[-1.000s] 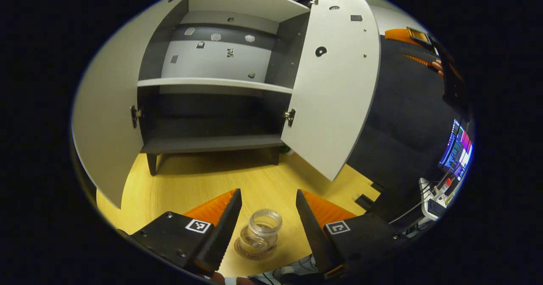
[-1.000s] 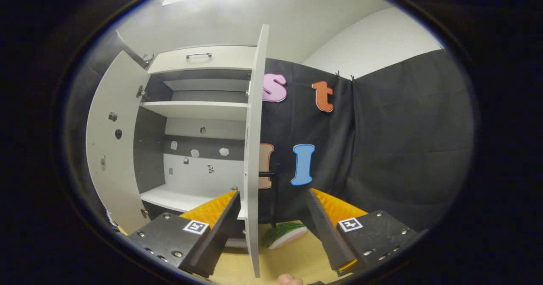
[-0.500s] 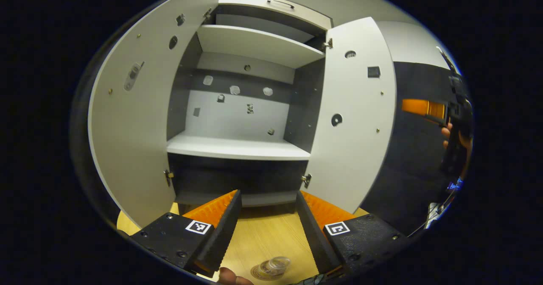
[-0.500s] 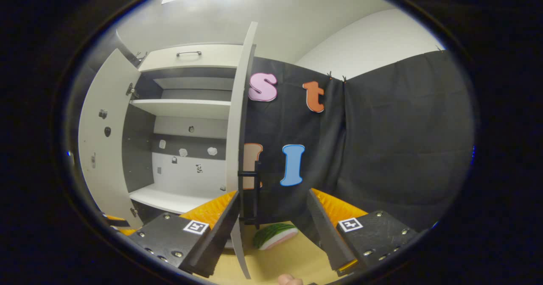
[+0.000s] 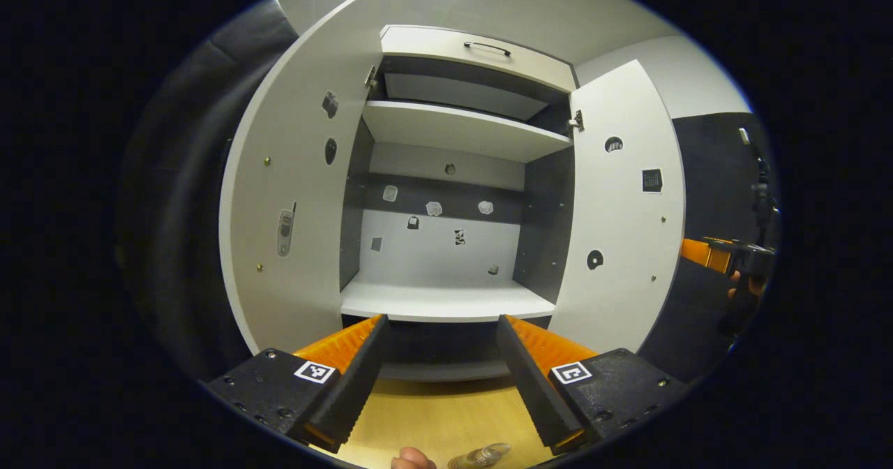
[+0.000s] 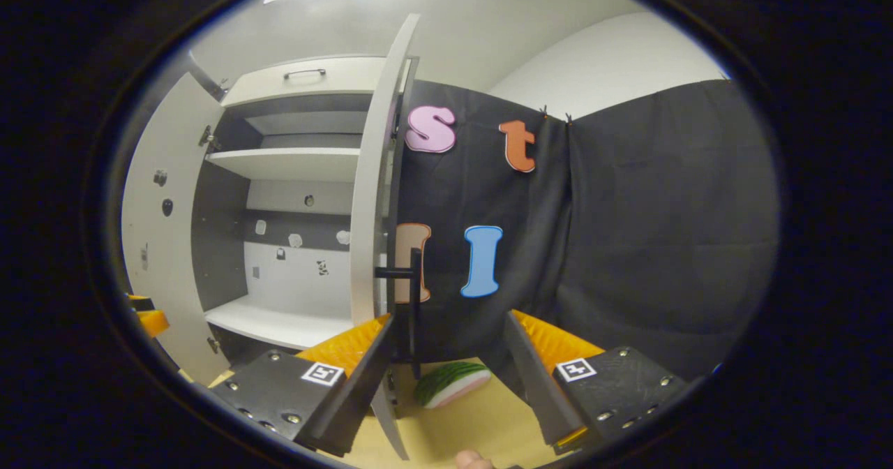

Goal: Grasp the bottle in the cabinet with the left hand and place it on the coaster, then close the right door with the right hand and the left door with the left hand.

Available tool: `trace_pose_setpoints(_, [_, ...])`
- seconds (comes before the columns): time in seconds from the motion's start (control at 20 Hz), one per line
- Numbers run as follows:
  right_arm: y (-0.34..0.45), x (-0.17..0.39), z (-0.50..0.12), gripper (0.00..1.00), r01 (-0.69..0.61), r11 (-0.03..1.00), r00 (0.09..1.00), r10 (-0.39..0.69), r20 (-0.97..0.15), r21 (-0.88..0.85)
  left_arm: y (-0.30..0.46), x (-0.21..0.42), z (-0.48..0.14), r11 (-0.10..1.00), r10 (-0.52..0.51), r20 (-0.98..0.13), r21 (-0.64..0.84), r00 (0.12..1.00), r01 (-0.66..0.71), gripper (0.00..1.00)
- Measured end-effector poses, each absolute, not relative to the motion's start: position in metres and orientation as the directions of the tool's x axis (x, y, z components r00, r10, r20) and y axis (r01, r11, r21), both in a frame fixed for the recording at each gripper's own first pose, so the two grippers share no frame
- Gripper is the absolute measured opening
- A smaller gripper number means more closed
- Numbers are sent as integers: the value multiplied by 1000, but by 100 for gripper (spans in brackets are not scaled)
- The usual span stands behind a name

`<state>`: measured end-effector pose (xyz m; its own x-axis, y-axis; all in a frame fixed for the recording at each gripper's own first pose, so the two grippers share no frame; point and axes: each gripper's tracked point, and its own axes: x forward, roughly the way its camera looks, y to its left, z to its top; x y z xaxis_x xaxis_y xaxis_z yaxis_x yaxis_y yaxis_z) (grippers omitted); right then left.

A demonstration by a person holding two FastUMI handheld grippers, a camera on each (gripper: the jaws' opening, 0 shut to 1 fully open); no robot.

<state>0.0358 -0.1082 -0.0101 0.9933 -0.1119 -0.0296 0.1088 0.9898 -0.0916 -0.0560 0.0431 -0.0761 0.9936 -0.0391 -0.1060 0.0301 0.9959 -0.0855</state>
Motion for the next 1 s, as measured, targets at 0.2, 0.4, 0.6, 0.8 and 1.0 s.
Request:
trace_pose_setpoints(0.2, [-100, 36, -10, 95, 74, 993, 996, -77, -36, -96, 57, -61, -75, 997, 0, -105, -80, 994, -9, 96])
trace_pose_setpoints(0.4, [-87, 36, -11, 95, 41, 995, 998, -45, -40, -87, 72, -68, -72, 996, 41, -96, -80, 995, -49, 96])
trace_pose_setpoints(0.6, [-56, 37, -13, 95, -37, 996, 998, 34, -45, -77, 86, -73, -66, 994, 75, -80, -78, 994, -82, 96])
trace_pose_setpoints(0.8, [-16, 45, -18, 95, -126, 990, 991, 123, -52, -61, 104, -82, -61, 989, 123, -67, -74, 990, -128, 96])
trace_pose_setpoints(1.0, [22, 53, -23, 95, -195, 980, 979, 192, -61, -49, 129, -98, -59, 980, 189, -62, -59, 980, -192, 96])
